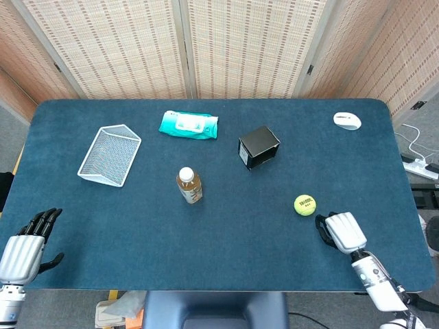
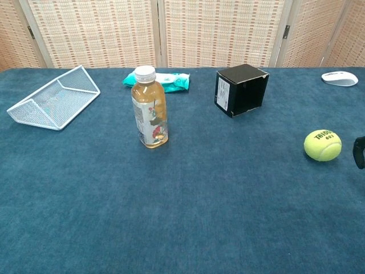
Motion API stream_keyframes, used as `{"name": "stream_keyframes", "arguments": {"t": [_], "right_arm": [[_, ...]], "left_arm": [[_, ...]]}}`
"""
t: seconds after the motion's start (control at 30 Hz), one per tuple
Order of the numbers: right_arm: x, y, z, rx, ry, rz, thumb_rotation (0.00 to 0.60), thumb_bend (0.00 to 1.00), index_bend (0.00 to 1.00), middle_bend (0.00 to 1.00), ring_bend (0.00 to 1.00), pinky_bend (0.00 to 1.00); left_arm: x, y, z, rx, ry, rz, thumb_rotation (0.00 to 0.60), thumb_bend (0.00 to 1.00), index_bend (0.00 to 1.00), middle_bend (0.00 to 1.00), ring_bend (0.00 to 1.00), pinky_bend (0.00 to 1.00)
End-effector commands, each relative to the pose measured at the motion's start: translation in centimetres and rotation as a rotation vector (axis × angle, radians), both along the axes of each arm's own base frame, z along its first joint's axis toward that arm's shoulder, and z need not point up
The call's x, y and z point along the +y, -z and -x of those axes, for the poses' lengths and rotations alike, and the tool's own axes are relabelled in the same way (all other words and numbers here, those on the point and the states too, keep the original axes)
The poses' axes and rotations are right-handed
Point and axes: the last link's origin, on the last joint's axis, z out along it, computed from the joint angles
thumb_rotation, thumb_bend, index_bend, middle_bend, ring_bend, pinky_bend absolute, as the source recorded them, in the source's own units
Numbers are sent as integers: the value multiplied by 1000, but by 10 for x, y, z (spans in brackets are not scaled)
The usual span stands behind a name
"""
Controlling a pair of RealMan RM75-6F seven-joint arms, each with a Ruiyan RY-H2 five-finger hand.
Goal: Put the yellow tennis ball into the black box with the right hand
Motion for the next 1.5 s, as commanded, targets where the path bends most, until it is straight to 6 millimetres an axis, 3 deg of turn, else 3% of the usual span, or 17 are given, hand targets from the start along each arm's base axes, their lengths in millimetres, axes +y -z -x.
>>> {"name": "stream_keyframes", "arguments": {"t": [0.03,0.63,0.67,0.73,1.13,1.5], "right_arm": [[-13,10,-3,-19,-16,-20,600,607,829,744,580,776],[-41,26,4,-54,4,-36,600,606,829,744,580,775],[-27,15,24,-37,43,-37,600,606,829,744,580,775],[-28,9,30,-46,36,-41,600,606,829,744,580,775],[-51,10,31,-61,29,-46,600,607,829,744,580,775],[-38,6,29,-73,-17,-65,600,607,829,744,580,775]], "left_arm": [[0,0,0,0,-1,0,600,219,122,227,162,398],[-1,-2,0,-9,3,-5,600,219,122,227,162,397],[-1,-2,0,-9,4,-5,600,219,122,227,162,398],[-1,-2,0,-11,4,-5,600,219,122,227,162,397],[-2,-3,1,-14,4,-7,600,219,122,227,162,397],[-2,-2,0,-11,5,-4,600,219,123,227,162,397]]}}
